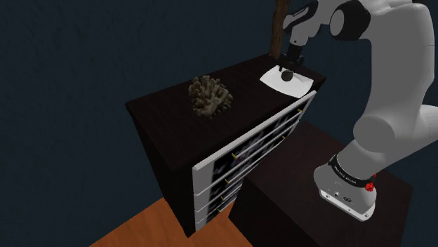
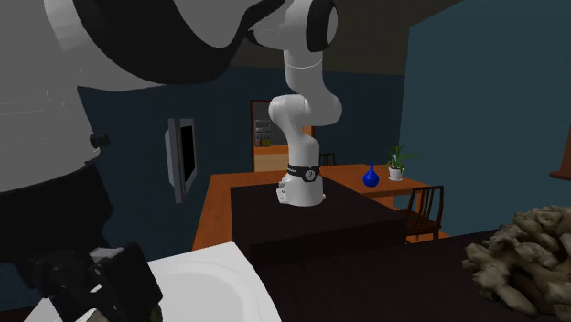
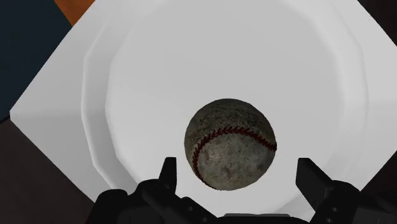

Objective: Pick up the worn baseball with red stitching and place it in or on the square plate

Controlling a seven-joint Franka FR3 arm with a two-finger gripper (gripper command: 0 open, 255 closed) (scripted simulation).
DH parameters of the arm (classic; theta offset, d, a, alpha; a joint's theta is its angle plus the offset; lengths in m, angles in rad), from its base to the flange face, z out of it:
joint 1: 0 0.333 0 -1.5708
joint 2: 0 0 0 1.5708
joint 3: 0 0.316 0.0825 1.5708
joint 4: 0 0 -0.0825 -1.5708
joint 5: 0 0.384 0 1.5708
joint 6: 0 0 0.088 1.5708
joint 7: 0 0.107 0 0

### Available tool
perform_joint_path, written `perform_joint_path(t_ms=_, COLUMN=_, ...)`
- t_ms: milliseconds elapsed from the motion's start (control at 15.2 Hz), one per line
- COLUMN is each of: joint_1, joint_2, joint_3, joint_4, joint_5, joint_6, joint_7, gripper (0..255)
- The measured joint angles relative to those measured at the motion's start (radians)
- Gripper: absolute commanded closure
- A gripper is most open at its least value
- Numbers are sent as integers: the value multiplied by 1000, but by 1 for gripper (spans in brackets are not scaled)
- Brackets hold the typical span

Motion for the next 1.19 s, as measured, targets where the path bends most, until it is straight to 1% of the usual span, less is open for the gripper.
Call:
perform_joint_path(t_ms=264, joint_1=3, joint_2=16, joint_3=4, joint_4=-25, joint_5=11, joint_6=37, joint_7=8, gripper=0)
perform_joint_path(t_ms=660, joint_1=2, joint_2=20, joint_3=5, joint_4=-29, joint_5=13, joint_6=46, joint_7=7, gripper=0)
perform_joint_path(t_ms=726, joint_1=2, joint_2=20, joint_3=5, joint_4=-29, joint_5=13, joint_6=46, joint_7=7, gripper=255)
perform_joint_path(t_ms=1188, joint_1=2, joint_2=20, joint_3=5, joint_4=-29, joint_5=13, joint_6=46, joint_7=7, gripper=255)
